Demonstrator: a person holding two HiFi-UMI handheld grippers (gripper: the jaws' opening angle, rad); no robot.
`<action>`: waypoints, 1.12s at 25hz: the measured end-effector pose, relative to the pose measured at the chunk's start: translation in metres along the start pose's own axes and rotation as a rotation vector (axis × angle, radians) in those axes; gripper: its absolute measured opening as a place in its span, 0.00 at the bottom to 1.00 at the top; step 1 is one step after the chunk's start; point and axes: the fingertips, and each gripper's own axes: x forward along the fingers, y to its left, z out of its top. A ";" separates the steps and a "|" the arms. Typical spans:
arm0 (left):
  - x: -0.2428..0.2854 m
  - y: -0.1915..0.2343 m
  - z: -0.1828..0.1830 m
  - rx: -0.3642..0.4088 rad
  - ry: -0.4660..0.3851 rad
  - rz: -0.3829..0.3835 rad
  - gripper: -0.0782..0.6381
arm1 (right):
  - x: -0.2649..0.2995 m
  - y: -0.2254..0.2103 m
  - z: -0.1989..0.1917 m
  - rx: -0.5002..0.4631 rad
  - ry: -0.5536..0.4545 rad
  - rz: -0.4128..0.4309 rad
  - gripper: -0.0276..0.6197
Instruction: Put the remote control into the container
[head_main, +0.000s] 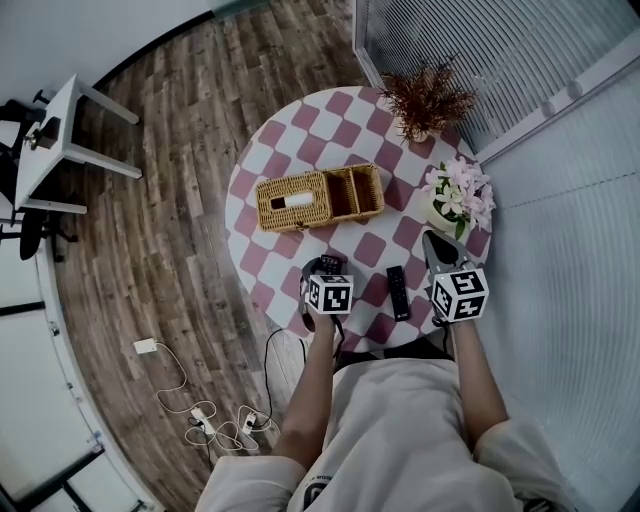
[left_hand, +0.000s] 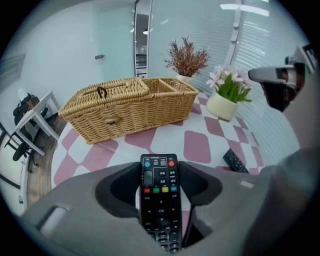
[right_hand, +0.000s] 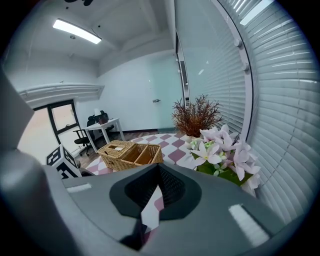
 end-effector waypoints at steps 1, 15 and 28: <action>-0.005 -0.001 0.006 -0.004 -0.036 0.002 0.46 | -0.002 -0.001 0.000 0.001 -0.002 -0.004 0.05; -0.080 -0.007 0.104 0.074 -0.612 0.102 0.46 | -0.029 -0.002 0.003 0.014 -0.058 -0.068 0.05; -0.132 -0.020 0.179 0.063 -0.829 0.153 0.46 | -0.049 -0.020 0.006 0.025 -0.072 -0.112 0.05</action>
